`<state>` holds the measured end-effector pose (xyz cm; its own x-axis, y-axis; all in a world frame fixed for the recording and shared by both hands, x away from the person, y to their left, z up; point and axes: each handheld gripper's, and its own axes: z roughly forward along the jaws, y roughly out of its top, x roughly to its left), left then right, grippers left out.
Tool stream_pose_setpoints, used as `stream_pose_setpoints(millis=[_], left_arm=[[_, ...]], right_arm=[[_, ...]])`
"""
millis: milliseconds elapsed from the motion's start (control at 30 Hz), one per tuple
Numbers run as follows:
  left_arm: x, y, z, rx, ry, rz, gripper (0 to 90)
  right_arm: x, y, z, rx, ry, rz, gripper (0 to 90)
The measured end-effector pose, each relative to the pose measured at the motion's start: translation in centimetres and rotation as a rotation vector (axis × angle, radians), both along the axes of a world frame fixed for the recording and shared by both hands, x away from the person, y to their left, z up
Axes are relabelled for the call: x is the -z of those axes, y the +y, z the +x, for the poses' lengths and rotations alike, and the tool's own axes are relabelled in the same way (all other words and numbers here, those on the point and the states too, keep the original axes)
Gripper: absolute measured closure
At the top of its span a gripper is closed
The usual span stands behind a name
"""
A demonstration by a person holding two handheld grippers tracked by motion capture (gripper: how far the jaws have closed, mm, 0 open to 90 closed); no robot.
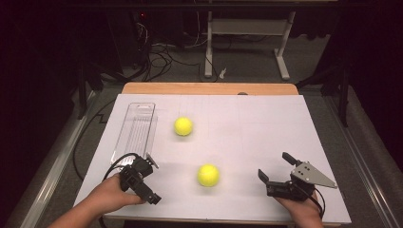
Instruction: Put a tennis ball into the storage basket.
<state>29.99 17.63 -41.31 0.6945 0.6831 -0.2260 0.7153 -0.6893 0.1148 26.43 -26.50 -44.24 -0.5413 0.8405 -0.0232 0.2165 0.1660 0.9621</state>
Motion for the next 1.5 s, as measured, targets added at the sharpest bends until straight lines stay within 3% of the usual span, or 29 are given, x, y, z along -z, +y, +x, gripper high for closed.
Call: stream_pose_setpoints(millis=[367, 1500], left_arm=[[-0.3, -2.5, 0.4, 0.052, 0.006, -0.011, 0.6], [-1.6, -8.7, 2.4, 0.133, 0.006, -0.058, 0.6]], right_arm=[[0.0, 0.0, 0.0, 0.000, -0.001, 0.001, 0.1], [0.0, 0.0, 0.0, -0.003, -0.001, -0.002, 0.1]])
